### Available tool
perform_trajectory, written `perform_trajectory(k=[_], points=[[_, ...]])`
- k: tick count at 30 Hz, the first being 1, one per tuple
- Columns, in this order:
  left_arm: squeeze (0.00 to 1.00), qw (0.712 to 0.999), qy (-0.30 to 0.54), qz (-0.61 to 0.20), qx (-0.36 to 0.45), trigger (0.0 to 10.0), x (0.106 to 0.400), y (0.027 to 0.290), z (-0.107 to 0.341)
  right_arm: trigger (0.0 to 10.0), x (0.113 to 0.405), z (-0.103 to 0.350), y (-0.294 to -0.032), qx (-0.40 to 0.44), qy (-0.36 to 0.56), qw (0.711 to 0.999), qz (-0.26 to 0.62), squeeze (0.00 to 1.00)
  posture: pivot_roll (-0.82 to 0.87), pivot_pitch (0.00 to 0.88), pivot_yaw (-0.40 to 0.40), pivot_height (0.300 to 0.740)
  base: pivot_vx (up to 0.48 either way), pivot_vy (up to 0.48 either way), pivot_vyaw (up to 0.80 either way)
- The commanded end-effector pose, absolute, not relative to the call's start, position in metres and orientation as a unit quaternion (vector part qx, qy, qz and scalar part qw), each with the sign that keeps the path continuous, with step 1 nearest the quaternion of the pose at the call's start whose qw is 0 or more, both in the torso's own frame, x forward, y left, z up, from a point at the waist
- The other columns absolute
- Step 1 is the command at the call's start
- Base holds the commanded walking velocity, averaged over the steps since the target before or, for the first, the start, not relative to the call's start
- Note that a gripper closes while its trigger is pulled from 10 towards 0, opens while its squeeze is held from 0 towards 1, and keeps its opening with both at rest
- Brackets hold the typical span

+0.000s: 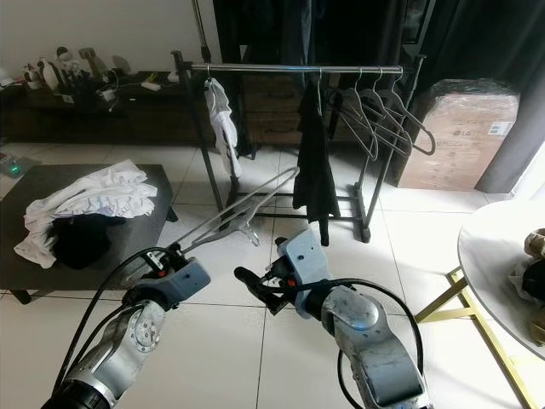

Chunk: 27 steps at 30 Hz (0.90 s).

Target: Hang hanger

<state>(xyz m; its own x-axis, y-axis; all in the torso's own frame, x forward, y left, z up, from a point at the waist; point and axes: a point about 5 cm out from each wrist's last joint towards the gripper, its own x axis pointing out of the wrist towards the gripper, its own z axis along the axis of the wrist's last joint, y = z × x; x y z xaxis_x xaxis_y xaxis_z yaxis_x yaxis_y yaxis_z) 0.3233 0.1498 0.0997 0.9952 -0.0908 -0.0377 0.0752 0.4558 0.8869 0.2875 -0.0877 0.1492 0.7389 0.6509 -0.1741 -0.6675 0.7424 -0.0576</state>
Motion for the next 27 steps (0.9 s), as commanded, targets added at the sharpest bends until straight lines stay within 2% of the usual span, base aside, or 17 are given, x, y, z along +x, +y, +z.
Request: perform_trajectory(k=[1,11,12,13,27], points=[[0.00,0.844,-0.015,-0.057,0.533,10.0,0.324,0.147,0.104,10.0,0.288,0.152,-0.086,-0.060,0.065,0.932,0.352,0.00,-0.07,0.105,0.018,0.740,0.000,0.000,0.00],[0.00,0.843,-0.016,-0.058,0.535,10.0,0.324,0.147,0.105,10.0,0.292,0.159,-0.080,-0.030,0.057,0.933,0.354,0.00,-0.07,0.104,0.016,0.740,0.000,0.000,0.00],[0.00,0.842,-0.016,-0.059,0.535,10.0,0.324,0.147,0.106,4.4,0.293,0.158,-0.081,-0.026,0.063,0.934,0.352,0.00,-0.07,0.105,0.016,0.740,0.000,0.000,0.00],[0.00,0.842,-0.016,-0.059,0.536,10.0,0.324,0.147,0.106,0.0,0.294,0.156,-0.082,-0.022,0.072,0.935,0.347,0.00,-0.06,0.106,0.016,0.740,0.000,0.000,0.00],[0.00,0.842,-0.017,-0.060,0.535,10.0,0.324,0.146,0.106,0.0,0.299,0.148,-0.087,-0.018,0.104,0.941,0.321,0.00,-0.06,0.109,0.016,0.740,0.000,0.000,0.00]])
